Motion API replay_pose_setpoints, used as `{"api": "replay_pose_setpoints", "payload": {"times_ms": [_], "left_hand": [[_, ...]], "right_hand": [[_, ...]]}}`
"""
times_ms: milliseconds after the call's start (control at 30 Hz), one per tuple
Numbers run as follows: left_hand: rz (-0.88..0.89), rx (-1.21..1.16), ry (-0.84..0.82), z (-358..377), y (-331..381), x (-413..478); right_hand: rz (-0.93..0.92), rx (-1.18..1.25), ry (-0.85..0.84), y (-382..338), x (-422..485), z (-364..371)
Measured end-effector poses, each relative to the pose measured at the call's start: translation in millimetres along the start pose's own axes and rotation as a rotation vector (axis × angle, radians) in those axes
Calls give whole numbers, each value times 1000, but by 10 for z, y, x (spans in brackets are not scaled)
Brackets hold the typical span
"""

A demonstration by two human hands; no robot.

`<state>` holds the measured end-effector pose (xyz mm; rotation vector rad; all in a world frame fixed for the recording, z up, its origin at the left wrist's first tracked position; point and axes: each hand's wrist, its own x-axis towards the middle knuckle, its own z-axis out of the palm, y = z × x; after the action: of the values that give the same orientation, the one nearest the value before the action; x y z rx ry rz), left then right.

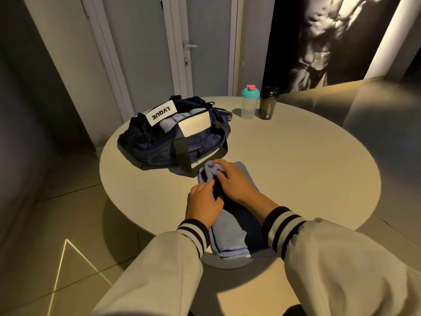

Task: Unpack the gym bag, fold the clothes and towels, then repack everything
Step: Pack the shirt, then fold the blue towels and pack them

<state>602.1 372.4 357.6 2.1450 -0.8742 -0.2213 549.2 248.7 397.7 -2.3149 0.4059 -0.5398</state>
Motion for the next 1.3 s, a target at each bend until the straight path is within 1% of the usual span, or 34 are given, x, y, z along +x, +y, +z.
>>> {"api": "replay_pose_setpoints", "payload": {"times_ms": [67, 100, 200, 267, 400, 567, 600, 667, 767, 833, 900, 1000, 1100, 1167, 1200, 1233, 1300], "left_hand": [[-43, -50, 44, -22, -4, 13], [-70, -63, 62, -35, 3, 15], [-117, -52, 72, -30, 4, 24], [-124, -27, 49, -19, 14, 25], [-110, -9, -20, -21, 34, 21], [-158, -104, -30, -3, -13, 62], [-157, -112, -31, 1, -23, 69], [-139, -94, -35, 10, -33, 71], [-80, 28, -36, 10, 10, 16], [-66, 185, -9, 19, 41, -53], [-96, 323, 22, 28, 66, -123], [-98, 366, -13, 81, 133, -167], [-27, 287, -91, 205, 254, -140], [21, 95, -163, 276, 337, -114], [24, -27, -181, 295, 369, -93], [5, -94, -184, 293, 399, -75], [-30, -89, -157, 291, 389, -22]], "right_hand": [[-21, -264, 55, 107, -43, -24], [16, -375, 43, 135, -79, -32], [198, -536, -143, 232, -183, -32], [263, -568, -207, 295, -234, -30], [343, -558, -217, 316, -254, -63], [260, -512, -88, 329, -263, -52], [273, -521, -92, 346, -291, -50], [323, -560, -162, 369, -352, -57], [369, -566, -237, 315, -441, -86], [381, -583, -211, 271, -486, -95], [393, -639, -164, 225, -557, -103], [389, -650, -103, 188, -674, -128], [398, -641, -44, 249, -766, -174], [436, -597, 6, 321, -795, -263], [464, -553, 42, 348, -799, -334], [488, -504, 75, 370, -794, -416], [479, -436, 114, 405, -787, -572]]}}
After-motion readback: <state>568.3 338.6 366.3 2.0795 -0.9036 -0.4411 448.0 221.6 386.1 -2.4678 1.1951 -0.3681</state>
